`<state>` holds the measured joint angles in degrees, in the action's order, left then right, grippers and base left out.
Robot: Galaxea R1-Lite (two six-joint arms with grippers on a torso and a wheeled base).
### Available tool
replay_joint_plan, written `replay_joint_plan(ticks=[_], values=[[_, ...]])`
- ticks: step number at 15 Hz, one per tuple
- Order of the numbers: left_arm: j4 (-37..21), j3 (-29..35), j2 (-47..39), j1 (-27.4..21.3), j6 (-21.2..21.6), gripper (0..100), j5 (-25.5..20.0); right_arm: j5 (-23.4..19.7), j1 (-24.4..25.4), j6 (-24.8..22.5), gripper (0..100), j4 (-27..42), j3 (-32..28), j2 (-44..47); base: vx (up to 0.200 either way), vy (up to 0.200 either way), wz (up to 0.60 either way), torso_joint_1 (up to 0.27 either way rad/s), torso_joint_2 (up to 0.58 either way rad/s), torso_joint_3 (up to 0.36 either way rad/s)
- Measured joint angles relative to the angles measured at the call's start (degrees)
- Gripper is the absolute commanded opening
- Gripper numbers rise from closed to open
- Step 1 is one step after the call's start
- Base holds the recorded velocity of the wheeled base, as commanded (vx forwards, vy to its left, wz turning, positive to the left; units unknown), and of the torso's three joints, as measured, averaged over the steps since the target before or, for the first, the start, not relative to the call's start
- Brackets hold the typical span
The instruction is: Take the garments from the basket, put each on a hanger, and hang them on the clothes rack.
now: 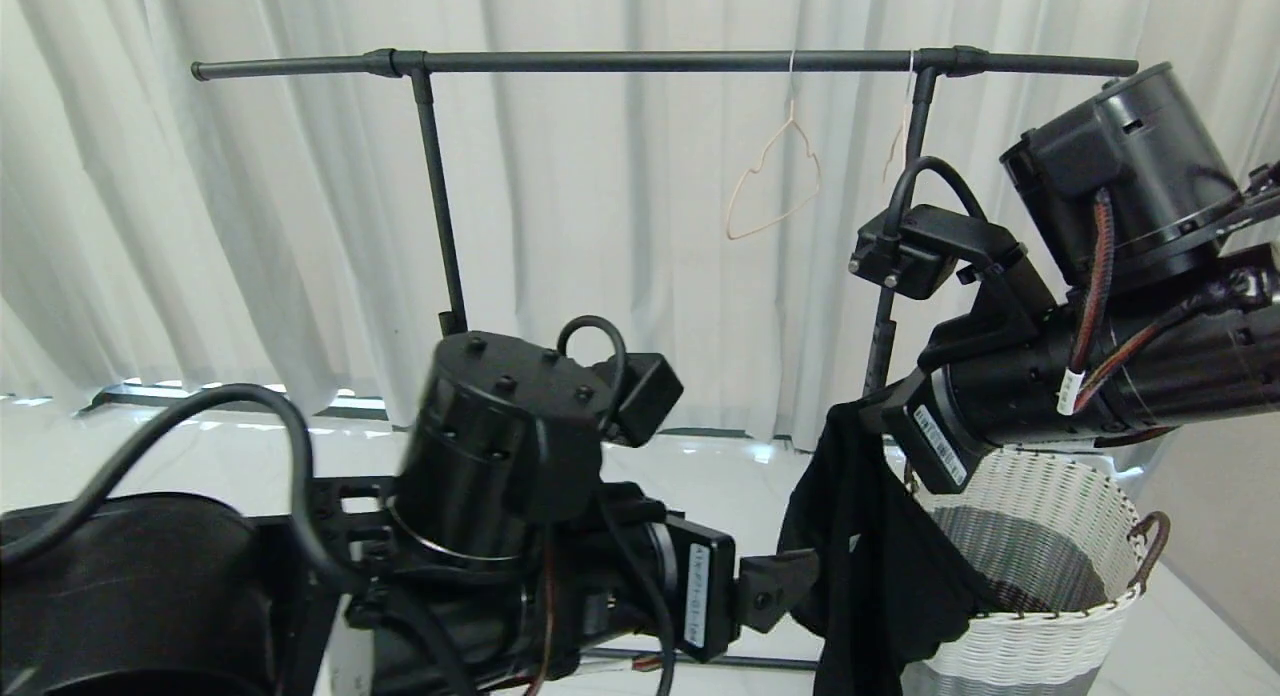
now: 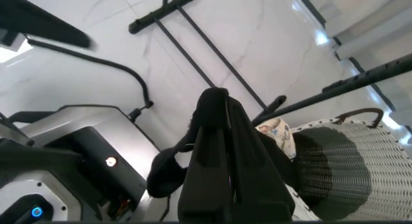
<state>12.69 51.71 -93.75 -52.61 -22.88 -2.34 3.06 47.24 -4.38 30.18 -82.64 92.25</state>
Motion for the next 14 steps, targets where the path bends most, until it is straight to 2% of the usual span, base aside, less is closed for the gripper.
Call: replay_joint_plan(ticks=[4, 6, 10, 14], values=[[0.9, 5.0, -7.3, -1.2, -0.7, 100, 0.2, 0.0, 1.8, 0.7, 0, 0.1, -0.3, -0.5, 0.000, 0.000, 0.00, 0.000, 0.00, 0.000], [1.0, 6.3, -10.6, -0.8, -3.0, 100, 1.5, 0.1, 2.3, 0.7, 0, 0.3, -0.2, -1.1, 0.000, 0.000, 0.00, 0.000, 0.00, 0.000], [1.0, 6.9, -16.5, 0.1, -7.2, 100, 3.8, 0.7, 2.6, 0.7, 0, 1.6, -0.6, -2.3, 0.000, 0.000, 0.00, 0.000, 0.00, 0.000], [1.0, 5.5, -18.8, 0.2, -7.6, 100, 5.3, 0.9, 2.5, 0.7, 0, 2.1, -1.1, -2.9, 0.000, 0.000, 0.00, 0.000, 0.00, 0.000]])
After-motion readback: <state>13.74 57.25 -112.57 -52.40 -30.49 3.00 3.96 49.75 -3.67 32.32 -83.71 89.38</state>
